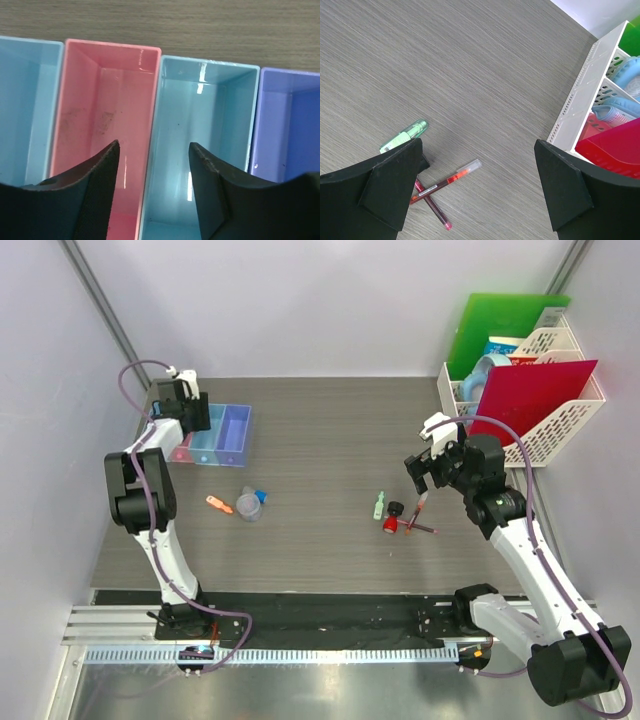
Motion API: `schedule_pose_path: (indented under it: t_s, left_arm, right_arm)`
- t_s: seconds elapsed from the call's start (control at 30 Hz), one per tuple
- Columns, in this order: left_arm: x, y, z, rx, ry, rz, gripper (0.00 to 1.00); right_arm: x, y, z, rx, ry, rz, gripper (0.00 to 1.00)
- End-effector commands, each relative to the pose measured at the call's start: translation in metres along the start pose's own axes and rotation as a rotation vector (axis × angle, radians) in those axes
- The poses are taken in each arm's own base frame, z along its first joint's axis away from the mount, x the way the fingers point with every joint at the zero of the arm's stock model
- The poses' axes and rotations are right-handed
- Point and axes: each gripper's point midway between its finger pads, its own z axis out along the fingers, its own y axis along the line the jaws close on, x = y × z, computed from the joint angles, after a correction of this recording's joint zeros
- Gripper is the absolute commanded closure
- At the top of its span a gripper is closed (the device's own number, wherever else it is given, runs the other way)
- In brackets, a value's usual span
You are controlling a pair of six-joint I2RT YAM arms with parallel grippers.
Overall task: Sort the stationery into containers
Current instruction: Move the storage box to the center of the board.
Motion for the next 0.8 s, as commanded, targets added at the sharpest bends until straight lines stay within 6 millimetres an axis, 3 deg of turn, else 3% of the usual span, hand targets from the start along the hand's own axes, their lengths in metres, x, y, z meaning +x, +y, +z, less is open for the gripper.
schedule_pose_path:
  t_s: [0.0,0.17,0.3,0.43,0.53,0.67,0.73,0.77]
  left_arm:
    - [0.016,-0.01,0.004,0.025,0.066,0.023,0.48]
    - [0.029,-0.016,0.004,0.036,0.13,0.045,0.7]
    - [0.029,-0.022,0.003,0.047,0.174,0.049,1.0]
    - [0.035,-0.039,-0.005,0.083,0.219,0.042,1.0]
    - [0.035,-0.065,-0.013,0.144,0.237,0.029,1.0]
    - [0.027,-0.125,-0.024,0.259,0.248,0.029,1.0]
    - [0.033,-0.145,-0.025,0.294,0.286,0.032,1.0]
    - [0.023,-0.162,-0.027,0.319,0.273,0.032,1.0]
  right_arm:
    - [-0.016,-0.007,-0.004,0.028,-0.063,-0.015,0.0]
    - [-0.018,-0.007,-0.005,0.03,-0.067,-0.014,0.0]
    - [-0.018,-0.007,-0.006,0.031,-0.071,-0.013,0.0]
    - [-0.02,-0.007,-0.007,0.032,-0.077,-0.015,0.0]
    - [-0.019,-0.006,-0.006,0.028,-0.072,-0.011,0.0]
    - [-0.019,-0.006,-0.006,0.025,-0.073,-0.01,0.0]
    - [-0.018,-0.006,-0.005,0.022,-0.07,-0.008,0.0]
    - [-0.018,-0.005,-0.004,0.019,-0.069,-0.008,0.0]
